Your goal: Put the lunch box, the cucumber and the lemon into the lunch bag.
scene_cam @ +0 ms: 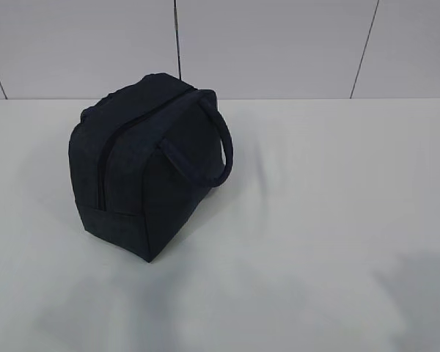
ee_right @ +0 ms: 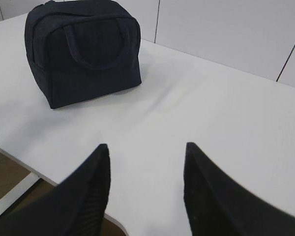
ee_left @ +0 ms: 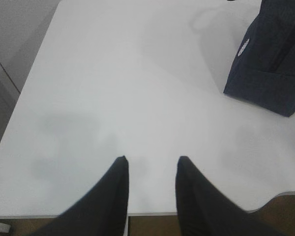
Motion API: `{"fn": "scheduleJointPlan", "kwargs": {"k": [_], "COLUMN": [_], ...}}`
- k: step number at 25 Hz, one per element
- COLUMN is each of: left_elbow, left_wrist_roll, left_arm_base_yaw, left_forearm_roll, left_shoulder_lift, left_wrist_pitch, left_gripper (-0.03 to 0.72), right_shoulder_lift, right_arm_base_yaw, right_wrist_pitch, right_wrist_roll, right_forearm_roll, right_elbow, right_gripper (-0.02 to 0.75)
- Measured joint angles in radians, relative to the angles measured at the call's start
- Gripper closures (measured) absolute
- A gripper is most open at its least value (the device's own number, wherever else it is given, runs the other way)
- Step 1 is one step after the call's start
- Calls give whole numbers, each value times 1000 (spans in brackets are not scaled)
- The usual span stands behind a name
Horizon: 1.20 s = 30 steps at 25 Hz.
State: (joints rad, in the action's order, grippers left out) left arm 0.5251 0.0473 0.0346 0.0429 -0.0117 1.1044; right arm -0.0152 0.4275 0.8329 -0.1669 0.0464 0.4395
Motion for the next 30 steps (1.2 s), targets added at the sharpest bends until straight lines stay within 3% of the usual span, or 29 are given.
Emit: {"fn": "scheduleJointPlan", "kwargs": {"k": [14, 23, 30], "left_elbow": [0, 0, 0], "left_wrist_roll": [0, 0, 0], "left_arm_base_yaw": [0, 0, 0], "left_forearm_roll": [0, 0, 0], "left_shoulder_lift": [0, 0, 0], "left_wrist_pitch": [0, 0, 0], "left_gripper": [453, 453, 453], "right_shoulder_lift": [-2, -2, -2], "right_arm_base_yaw": [0, 0, 0], "right_wrist_pitch": [162, 313, 313], "right_wrist_roll": [1, 1, 73], "right_forearm_roll": [-2, 62, -59], "right_elbow": [57, 56, 50], "right_gripper": [372, 373, 373]}}
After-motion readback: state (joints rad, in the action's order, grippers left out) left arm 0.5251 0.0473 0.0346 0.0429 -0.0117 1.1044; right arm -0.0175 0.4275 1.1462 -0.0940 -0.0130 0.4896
